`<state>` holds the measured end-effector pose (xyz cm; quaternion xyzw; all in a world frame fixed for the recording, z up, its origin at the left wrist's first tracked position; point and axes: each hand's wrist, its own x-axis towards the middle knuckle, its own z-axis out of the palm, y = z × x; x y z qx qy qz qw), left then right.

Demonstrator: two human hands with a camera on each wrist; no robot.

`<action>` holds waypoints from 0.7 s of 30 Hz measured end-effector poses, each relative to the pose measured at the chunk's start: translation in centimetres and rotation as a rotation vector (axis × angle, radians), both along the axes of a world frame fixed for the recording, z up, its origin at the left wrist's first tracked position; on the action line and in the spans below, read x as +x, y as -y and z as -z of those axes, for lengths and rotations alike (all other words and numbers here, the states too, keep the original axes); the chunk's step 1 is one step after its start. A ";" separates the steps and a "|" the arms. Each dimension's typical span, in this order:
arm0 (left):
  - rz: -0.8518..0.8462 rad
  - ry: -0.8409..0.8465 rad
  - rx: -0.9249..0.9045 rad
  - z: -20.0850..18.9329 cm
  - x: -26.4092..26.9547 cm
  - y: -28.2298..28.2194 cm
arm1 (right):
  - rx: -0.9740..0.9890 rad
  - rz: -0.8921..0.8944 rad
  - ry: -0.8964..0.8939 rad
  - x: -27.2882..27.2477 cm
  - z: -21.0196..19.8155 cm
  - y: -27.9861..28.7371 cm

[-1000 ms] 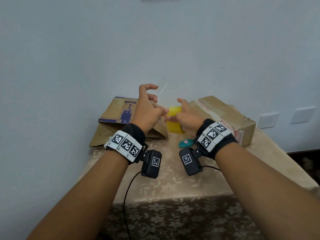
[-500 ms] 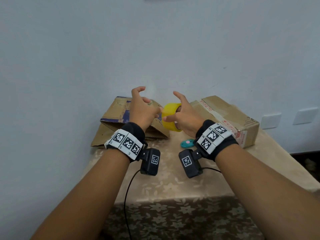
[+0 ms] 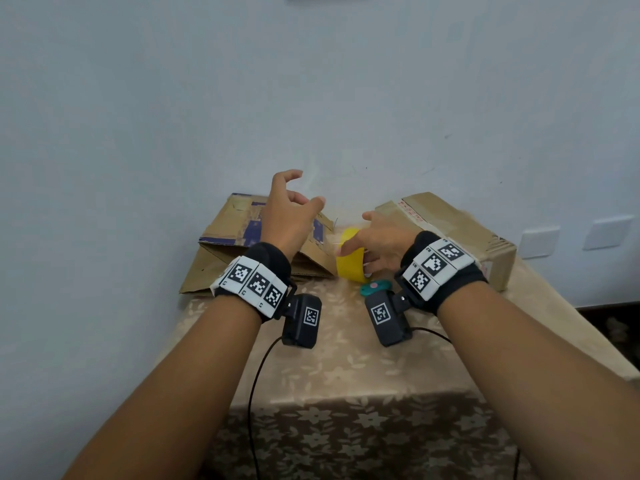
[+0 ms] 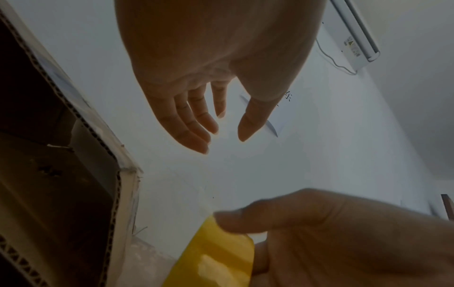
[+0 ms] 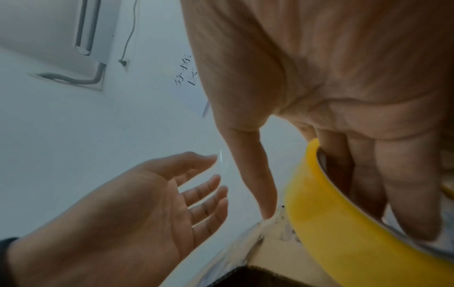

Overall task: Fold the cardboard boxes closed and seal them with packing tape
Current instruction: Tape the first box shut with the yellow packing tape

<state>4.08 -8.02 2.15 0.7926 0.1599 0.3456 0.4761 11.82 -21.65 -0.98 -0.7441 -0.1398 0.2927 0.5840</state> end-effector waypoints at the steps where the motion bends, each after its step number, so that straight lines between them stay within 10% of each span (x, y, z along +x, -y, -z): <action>1: 0.008 -0.003 0.004 0.1 0.1 0.2 | -0.018 -0.006 -0.001 -0.1 -0.6 0.4; 21: 0.136 -0.103 0.087 -0.3 2.9 4.1 | -0.240 0.364 0.580 3.2 -3.5 5.7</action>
